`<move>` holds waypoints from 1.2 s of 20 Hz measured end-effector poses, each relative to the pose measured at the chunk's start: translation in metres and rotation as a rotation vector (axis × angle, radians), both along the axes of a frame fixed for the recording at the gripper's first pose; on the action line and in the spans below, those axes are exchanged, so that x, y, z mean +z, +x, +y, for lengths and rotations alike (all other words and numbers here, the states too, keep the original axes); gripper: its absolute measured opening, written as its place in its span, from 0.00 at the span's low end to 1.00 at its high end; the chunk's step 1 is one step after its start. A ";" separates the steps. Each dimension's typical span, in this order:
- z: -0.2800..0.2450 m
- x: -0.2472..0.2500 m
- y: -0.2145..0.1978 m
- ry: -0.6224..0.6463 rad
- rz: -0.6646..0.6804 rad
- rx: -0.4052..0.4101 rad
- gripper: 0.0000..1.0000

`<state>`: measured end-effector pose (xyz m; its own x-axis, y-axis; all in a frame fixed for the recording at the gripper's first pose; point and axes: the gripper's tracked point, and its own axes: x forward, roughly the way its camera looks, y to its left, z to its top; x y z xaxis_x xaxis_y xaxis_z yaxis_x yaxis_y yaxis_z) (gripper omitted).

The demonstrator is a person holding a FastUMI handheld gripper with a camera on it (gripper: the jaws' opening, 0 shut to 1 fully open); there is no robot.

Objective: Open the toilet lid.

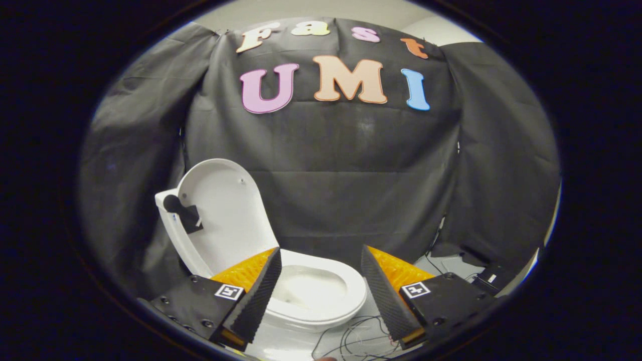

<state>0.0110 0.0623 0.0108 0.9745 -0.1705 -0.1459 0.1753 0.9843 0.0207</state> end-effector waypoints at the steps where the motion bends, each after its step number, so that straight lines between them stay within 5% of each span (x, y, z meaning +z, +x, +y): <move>1: 0.000 -0.004 -0.003 -0.009 -0.008 0.012 0.98; 24: -0.047 -0.028 -0.004 0.092 -0.069 -0.073 0.98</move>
